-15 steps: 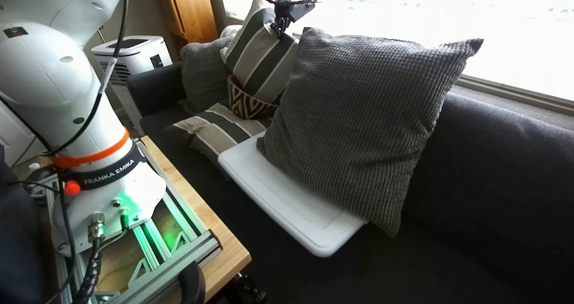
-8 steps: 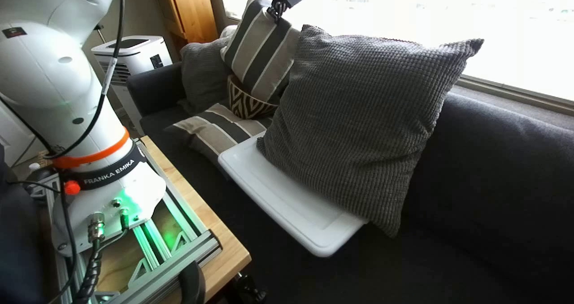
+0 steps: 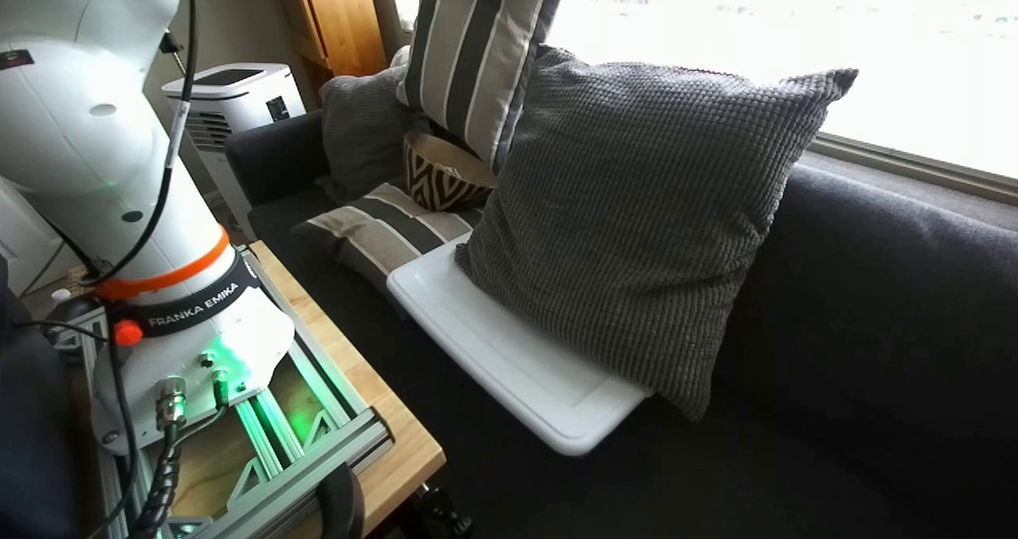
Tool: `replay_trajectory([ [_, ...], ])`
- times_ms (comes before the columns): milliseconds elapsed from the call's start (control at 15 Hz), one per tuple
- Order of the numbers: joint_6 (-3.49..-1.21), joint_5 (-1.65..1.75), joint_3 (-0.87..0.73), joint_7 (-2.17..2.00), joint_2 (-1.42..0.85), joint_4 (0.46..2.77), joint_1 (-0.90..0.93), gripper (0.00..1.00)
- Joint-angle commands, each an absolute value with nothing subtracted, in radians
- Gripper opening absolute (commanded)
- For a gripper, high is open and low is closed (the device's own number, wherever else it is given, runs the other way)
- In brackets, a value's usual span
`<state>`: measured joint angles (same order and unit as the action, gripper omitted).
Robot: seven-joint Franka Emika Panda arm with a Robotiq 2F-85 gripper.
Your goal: Pick up the striped pillow and move it to the right of the couch
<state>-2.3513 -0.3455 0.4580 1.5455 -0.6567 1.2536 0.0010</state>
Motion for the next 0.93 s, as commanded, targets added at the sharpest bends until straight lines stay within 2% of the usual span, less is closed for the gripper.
replay_trajectory([
  [0, -2.337, -0.377, 0.486, 1.549, -0.594, 1.244, -0.029, 0.02],
  [333, -2.184, -0.423, 0.515, 1.510, -0.490, 1.256, -0.084, 0.02],
  [600, -1.902, -0.602, 0.601, 1.518, -0.410, 1.249, -0.183, 0.02],
  [867, -1.731, -0.699, 0.588, 1.421, -0.297, 1.298, -0.261, 0.02],
])
